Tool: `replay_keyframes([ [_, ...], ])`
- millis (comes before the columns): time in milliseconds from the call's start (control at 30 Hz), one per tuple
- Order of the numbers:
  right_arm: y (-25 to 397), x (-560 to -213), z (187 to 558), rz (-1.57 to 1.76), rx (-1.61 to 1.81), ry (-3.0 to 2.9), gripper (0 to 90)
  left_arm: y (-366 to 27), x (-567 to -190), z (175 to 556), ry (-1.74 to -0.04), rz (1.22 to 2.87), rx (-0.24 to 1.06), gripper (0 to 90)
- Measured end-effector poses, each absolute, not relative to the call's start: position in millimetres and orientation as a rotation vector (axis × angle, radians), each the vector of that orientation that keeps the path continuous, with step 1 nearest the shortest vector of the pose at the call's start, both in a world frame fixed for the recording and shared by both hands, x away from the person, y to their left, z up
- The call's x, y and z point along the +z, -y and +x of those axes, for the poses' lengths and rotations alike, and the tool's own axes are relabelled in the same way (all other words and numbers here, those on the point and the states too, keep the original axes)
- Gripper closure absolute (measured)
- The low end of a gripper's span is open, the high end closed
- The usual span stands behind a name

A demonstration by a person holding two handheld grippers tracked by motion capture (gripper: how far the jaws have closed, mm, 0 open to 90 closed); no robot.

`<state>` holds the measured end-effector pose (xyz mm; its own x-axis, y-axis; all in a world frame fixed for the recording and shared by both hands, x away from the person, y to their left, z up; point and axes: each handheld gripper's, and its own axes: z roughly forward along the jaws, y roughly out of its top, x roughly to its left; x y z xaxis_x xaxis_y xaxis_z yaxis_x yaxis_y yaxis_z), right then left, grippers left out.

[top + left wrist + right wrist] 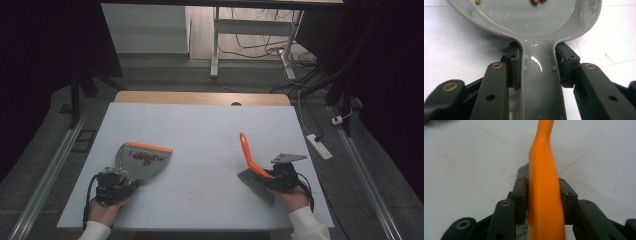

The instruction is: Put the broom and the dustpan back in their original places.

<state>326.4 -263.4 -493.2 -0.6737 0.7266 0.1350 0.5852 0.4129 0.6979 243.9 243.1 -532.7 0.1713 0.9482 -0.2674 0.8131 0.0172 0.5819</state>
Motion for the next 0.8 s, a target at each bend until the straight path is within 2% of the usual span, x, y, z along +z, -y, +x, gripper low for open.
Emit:
replay_keyframes([
  [133, 266, -496, 330, 1.187, 1.093, -2.474, 59.9, -245, -531, 242, -1.650, 1.822, 0.291, 42.7],
  [233, 269, -499, 333, 1.216, 1.082, -2.475, 57.0, -246, -530, 240, -1.636, 1.827, 0.297, 38.2],
  [600, 276, -507, 345, 1.299, 1.042, -2.460, 47.4, -250, -523, 234, -1.618, 1.844, 0.346, 32.0],
  [800, 279, -510, 348, 1.370, 1.006, -2.430, 43.8, -253, -516, 229, -1.533, 1.886, 0.384, 31.2],
])
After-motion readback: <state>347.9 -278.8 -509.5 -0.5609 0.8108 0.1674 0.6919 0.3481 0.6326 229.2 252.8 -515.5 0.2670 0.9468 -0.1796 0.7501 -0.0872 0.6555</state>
